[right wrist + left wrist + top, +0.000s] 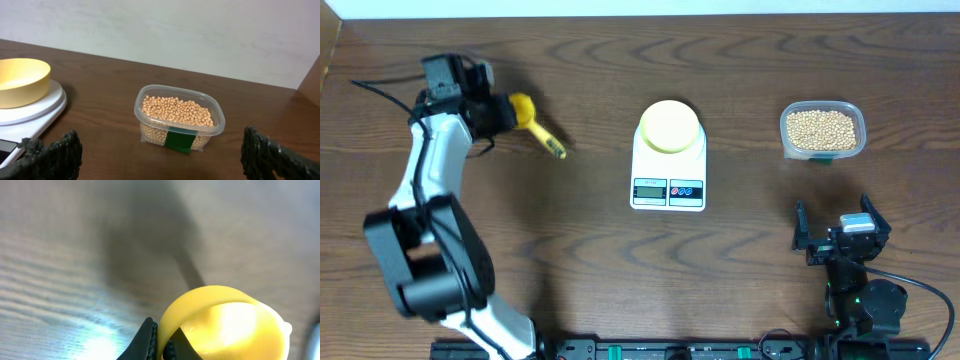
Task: Scoop item into bowl and weigh 50g on scale
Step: 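Lift the yellow scoop with the left gripper toward the scale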
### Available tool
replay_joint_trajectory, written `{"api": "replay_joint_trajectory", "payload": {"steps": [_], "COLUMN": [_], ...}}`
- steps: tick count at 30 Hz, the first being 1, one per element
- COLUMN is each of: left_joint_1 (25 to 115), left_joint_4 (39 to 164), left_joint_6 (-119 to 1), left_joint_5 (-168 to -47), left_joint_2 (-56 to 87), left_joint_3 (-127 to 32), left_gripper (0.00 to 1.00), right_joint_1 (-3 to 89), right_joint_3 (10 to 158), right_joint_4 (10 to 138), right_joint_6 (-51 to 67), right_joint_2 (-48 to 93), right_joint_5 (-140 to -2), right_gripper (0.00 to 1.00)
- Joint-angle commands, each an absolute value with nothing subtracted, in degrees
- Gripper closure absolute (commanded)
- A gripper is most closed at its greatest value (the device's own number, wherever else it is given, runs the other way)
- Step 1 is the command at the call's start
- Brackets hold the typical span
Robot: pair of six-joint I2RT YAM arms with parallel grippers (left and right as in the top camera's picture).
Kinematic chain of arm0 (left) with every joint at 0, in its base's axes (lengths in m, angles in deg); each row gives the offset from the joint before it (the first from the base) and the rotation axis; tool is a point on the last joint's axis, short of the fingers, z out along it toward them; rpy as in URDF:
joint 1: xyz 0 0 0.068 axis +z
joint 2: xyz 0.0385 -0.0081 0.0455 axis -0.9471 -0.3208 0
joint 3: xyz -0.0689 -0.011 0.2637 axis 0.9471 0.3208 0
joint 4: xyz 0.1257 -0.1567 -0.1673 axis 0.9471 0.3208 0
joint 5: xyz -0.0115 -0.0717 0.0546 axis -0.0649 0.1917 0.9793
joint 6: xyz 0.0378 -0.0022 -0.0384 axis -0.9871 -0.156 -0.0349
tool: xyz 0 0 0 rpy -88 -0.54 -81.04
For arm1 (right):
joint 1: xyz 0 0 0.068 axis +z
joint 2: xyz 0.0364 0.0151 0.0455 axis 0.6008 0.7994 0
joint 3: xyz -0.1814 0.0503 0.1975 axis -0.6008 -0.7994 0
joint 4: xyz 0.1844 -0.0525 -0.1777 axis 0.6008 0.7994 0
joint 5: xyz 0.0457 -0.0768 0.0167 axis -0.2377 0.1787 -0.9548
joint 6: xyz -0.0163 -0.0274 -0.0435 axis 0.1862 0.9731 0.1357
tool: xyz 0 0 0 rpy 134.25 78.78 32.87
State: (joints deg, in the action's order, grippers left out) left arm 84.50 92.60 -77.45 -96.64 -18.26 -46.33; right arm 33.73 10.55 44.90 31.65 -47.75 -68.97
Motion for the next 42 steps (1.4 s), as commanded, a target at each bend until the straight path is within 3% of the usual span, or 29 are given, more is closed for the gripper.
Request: {"api": "replay_joint_trajectory", "payload": {"steps": [1,22,36,42], "left_joint_1": [79.8,69.8,69.1,69.0], "left_joint_4": [90.7,86.9,86.7,86.6], "left_joint_6": [-73.7,-59.1,-54.1,-46.4], "left_joint_5": [-97.6,-97.4,-97.5,-97.5], "left_joint_2": [-12.8,-9.7,-9.7,-9.7], "left_joint_3": [-47.6,-47.6,-47.6,-47.6], "left_gripper": [0.93,0.93,0.93,0.93], "right_joint_1": [34.0,34.0,34.0,34.0], "right_joint_3": [10.5,10.5,10.5,10.5], "right_joint_4": [45.1,45.1,45.1,45.1], "right_joint_6": [31.1,31.1,31.1,31.1], "right_joint_2": [-48.1,-48.1,-48.1,-48.1], "right_joint_5": [-68.8,-68.8,-68.8,-68.8], "right_gripper": [0.01,0.01,0.01,0.01]}}
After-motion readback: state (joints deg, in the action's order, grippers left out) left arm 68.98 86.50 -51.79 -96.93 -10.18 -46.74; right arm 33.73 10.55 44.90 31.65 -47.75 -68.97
